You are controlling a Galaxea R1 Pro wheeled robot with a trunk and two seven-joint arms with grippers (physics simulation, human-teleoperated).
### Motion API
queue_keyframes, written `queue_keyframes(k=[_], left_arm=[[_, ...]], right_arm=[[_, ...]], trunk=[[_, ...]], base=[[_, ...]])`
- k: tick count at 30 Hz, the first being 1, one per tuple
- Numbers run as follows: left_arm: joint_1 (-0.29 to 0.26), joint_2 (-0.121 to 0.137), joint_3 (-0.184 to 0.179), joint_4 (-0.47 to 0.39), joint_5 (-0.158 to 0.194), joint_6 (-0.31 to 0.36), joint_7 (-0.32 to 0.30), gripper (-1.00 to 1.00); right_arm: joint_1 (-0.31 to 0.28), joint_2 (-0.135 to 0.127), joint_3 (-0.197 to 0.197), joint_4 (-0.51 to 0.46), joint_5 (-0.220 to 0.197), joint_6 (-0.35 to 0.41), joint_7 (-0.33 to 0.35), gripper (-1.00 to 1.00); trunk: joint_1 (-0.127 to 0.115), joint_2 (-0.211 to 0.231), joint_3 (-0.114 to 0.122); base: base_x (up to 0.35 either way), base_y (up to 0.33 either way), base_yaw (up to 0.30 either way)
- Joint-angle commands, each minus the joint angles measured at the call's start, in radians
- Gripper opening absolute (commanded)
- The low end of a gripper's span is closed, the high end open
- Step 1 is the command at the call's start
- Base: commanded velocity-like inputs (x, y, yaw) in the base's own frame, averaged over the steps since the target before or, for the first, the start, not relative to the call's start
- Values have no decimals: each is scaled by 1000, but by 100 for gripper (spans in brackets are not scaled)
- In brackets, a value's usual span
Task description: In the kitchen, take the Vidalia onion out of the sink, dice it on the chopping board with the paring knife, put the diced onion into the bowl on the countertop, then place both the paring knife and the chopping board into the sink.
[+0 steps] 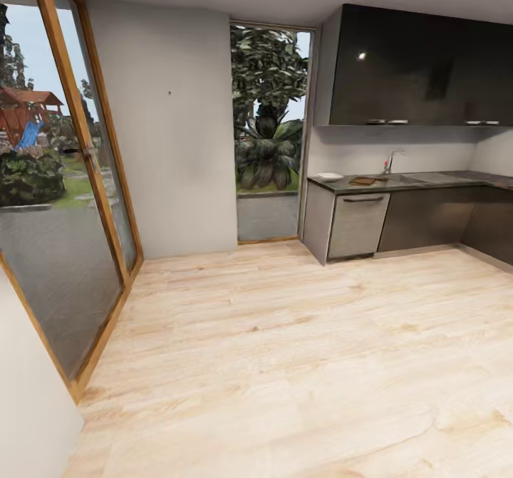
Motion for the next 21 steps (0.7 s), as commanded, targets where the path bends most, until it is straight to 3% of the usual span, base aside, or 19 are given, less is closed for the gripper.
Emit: queue_keyframes(k=[1, 4, 8, 14, 21], left_arm=[[6, 6, -6, -6, -6, 6, 1, 100], [23, 22, -23, -23, -15, 23, 1, 100], [45, 6, -45, -45, -18, 43, 0, 100], [79, 6, -78, -78, -20, 9, 3, 100], [119, 5, -77, -118, -17, -30, 5, 100]], right_arm=[[6, 6, 6, -6, 2, -6, -6, 100], [23, 23, 23, -23, 3, -23, -23, 100], [45, 45, 46, -45, 4, -45, -45, 100], [79, 79, 81, -78, 7, -79, -66, 100], [119, 118, 122, -118, 9, -118, -74, 100]], trunk=[[0, 0, 0], [0, 0, 0], [0, 0, 0], [0, 0, 0], [0, 0, 0]], base=[[0, 0, 0], [0, 0, 0], [0, 0, 0], [0, 0, 0], [0, 0, 0]])
